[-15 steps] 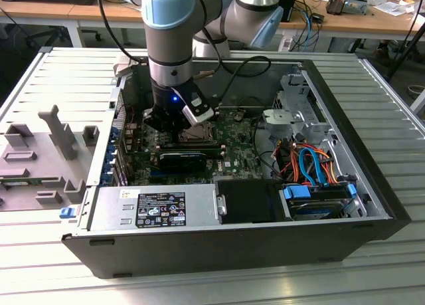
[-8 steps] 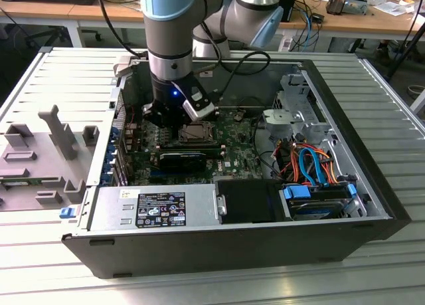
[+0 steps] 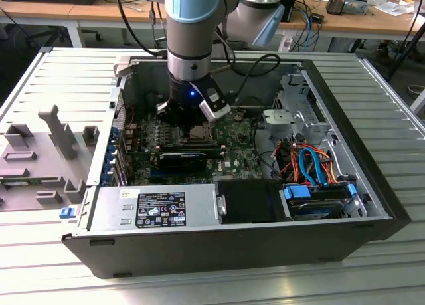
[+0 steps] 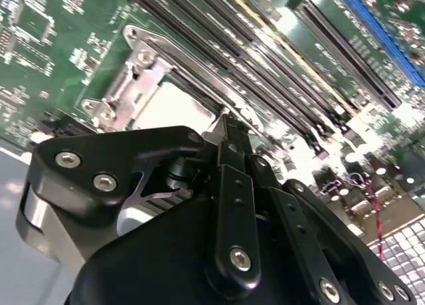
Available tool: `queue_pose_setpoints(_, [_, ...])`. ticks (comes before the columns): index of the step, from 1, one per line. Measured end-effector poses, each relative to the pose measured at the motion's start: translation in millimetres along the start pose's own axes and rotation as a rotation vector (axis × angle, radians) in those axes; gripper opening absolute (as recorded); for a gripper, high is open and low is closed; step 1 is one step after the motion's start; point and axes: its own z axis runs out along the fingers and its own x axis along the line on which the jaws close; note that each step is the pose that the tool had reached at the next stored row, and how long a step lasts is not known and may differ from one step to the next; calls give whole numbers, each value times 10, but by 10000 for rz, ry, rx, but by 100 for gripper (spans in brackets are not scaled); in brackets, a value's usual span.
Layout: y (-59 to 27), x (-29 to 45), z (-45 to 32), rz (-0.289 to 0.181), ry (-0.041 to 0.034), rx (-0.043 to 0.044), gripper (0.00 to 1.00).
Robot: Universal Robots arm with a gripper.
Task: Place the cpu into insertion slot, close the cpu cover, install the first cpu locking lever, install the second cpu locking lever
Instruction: 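Install the second cpu locking lever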
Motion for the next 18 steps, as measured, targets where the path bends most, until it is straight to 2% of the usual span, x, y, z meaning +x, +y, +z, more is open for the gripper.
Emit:
queue_pose_setpoints(3, [-15,-134,11,4,111,-155,11])
queue_pose_setpoints(5, [-26,-223,14,4,177,-220,11])
queue_pose_setpoints(8, [-39,-327,16,7,259,-295,11])
queue_pose_setpoints(11, [-51,-397,14,30,287,-308,11])
queue_pose_setpoints(13, [-58,-436,6,72,301,-300,11])
queue_pose_setpoints(15, [-60,-461,-21,155,320,-220,11])
queue_pose_setpoints(16, [-60,-463,-39,189,325,-173,11])
queue_pose_setpoints(18, [-59,-467,-76,257,347,-24,11])
